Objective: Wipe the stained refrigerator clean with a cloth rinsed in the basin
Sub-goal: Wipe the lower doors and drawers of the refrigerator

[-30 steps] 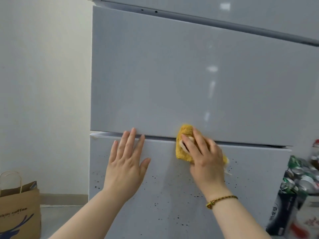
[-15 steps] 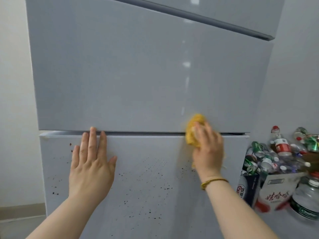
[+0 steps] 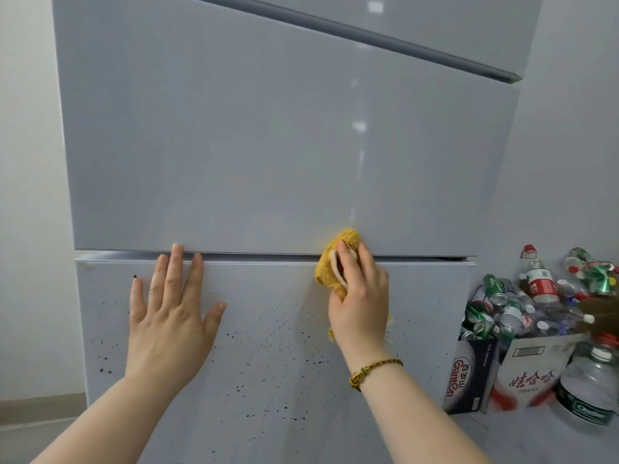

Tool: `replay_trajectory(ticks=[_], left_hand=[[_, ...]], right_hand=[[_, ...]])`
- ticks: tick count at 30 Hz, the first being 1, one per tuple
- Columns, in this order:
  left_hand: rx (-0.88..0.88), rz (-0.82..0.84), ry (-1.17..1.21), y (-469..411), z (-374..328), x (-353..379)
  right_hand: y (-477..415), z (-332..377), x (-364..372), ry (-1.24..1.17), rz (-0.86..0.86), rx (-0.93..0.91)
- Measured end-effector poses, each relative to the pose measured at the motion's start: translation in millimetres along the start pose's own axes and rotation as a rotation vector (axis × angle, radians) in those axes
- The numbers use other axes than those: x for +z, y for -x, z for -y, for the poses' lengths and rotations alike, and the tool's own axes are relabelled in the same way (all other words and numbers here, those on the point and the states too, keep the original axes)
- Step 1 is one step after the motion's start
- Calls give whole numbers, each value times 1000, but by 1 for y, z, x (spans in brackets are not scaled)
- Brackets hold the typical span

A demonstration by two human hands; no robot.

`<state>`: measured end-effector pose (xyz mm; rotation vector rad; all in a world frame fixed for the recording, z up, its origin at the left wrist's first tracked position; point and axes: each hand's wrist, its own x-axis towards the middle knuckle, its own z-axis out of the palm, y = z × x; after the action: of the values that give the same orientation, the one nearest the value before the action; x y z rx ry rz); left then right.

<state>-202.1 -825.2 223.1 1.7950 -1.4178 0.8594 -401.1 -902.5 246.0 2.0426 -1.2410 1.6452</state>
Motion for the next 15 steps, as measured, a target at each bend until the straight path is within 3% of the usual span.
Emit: replay_trajectory(ticks=[3, 8, 12, 15], left_hand=[[-42, 15, 118, 5, 2, -3], [-374, -115, 367, 19, 12, -9], [-623, -37, 534, 6, 27, -21], [-713, 60, 773, -5, 36, -30]], right_hand=[[-6, -2, -13, -24, 64, -38], [-9, -3, -31, -6, 168, 38], [-9, 5, -33, -32, 128, 29], [-12, 21, -21, -52, 43, -145]])
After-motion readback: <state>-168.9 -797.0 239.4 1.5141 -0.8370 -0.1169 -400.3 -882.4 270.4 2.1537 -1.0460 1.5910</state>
